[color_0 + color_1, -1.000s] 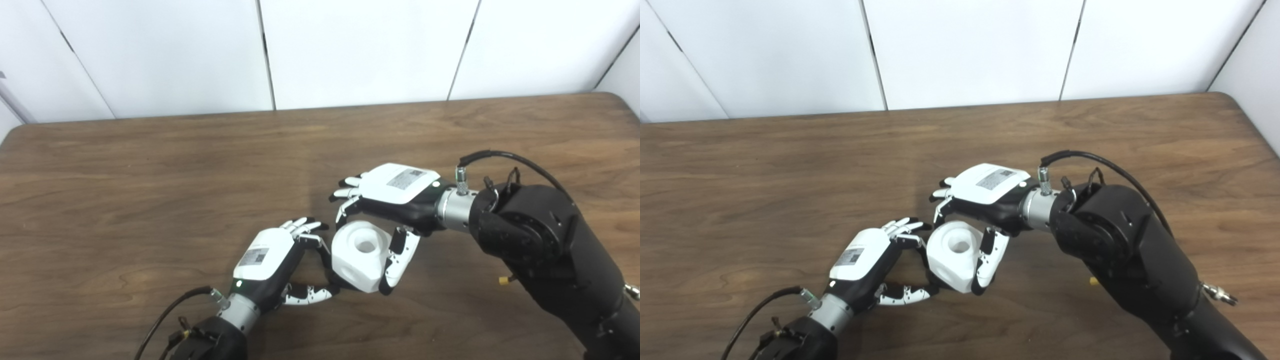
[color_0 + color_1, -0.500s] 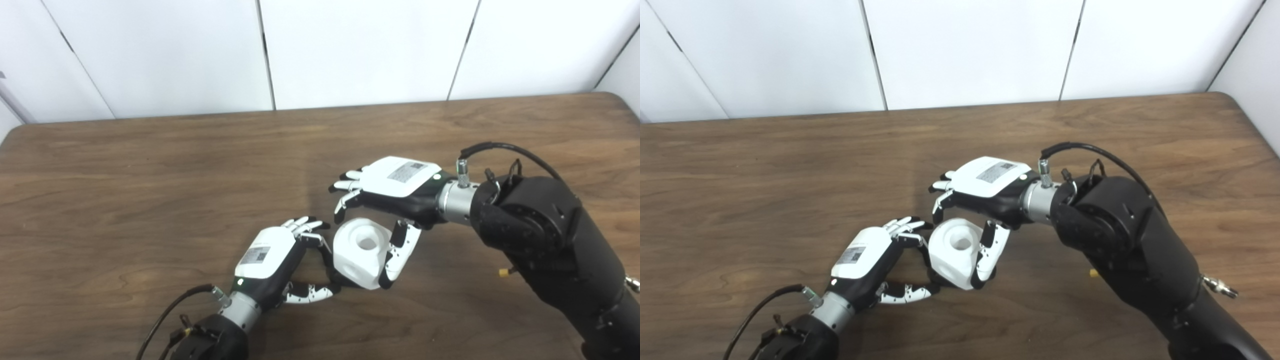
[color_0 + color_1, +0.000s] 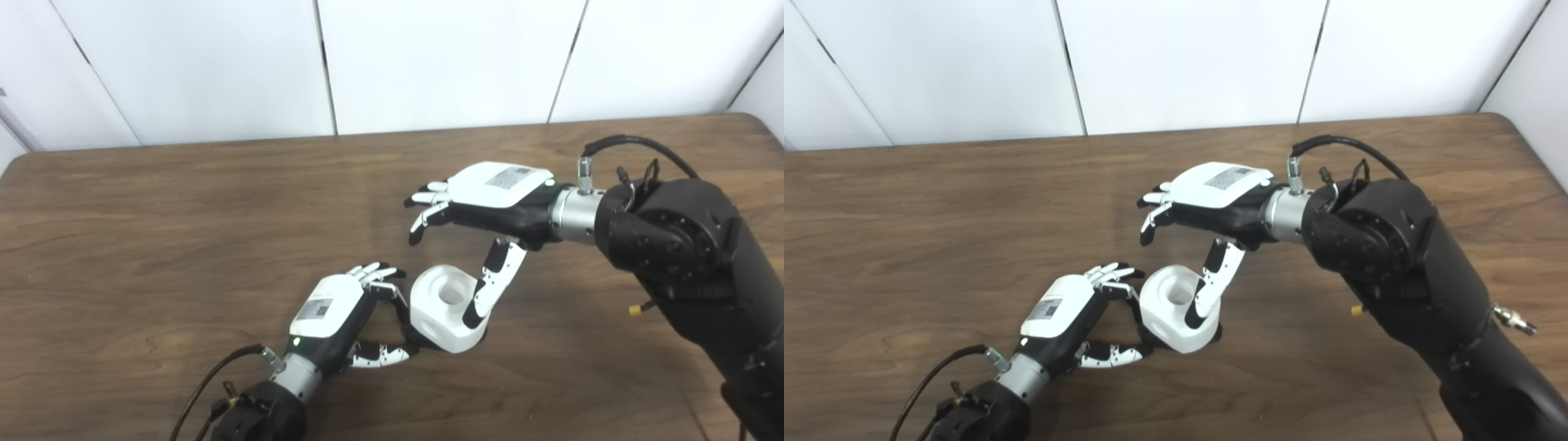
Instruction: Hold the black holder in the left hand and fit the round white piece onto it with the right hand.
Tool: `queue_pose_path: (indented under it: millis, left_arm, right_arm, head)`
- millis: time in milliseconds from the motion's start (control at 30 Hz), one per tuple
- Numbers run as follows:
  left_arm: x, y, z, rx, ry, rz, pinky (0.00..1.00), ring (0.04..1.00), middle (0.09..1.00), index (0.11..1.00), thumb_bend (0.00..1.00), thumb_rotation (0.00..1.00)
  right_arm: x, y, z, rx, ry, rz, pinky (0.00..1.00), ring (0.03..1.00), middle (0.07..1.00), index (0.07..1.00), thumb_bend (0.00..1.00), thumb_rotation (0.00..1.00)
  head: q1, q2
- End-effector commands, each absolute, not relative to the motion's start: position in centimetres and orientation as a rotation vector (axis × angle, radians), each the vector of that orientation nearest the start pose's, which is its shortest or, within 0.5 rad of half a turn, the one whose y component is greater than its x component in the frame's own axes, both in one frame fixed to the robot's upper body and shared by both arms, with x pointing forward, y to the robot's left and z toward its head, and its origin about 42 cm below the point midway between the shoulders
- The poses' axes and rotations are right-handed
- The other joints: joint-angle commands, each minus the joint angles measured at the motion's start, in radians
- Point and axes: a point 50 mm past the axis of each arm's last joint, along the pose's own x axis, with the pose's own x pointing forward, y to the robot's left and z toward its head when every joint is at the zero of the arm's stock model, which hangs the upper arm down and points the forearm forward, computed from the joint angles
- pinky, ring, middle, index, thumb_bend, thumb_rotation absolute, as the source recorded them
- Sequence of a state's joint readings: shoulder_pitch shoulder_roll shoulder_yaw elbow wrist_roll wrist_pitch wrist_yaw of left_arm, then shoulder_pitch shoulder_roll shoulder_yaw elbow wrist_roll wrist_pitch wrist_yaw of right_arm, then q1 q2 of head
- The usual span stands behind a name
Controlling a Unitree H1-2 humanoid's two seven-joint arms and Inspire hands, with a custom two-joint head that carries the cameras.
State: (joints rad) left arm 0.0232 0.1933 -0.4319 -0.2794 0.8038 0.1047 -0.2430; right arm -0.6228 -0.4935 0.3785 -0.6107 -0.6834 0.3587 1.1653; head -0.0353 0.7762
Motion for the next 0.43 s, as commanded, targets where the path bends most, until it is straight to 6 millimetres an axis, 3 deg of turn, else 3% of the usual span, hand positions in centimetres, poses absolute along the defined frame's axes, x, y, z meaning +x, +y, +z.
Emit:
queue_pose_path:
  millis: [0, 400]
  left_arm:
    - [24.0, 15.3, 11.1, 0.965, -0.046, -0.574, 0.91, 0.928, 0.869, 0.494, 0.50, 0.06]
    - [24.1, 15.4, 10.9, 0.952, -0.038, -0.568, 0.92, 0.927, 0.866, 0.494, 0.50, 0.06]
  right_arm:
    - [32.4, -17.9, 36.4, -1.469, -0.234, 0.911, 1.00, 1.000, 0.983, 0.805, 1.00, 0.52]
    - [33.0, -18.5, 38.7, -1.466, -0.243, 0.869, 1.00, 1.000, 0.997, 0.811, 1.00, 0.49]
  head:
    - [0.000, -0.001]
    - [0.004, -0.007]
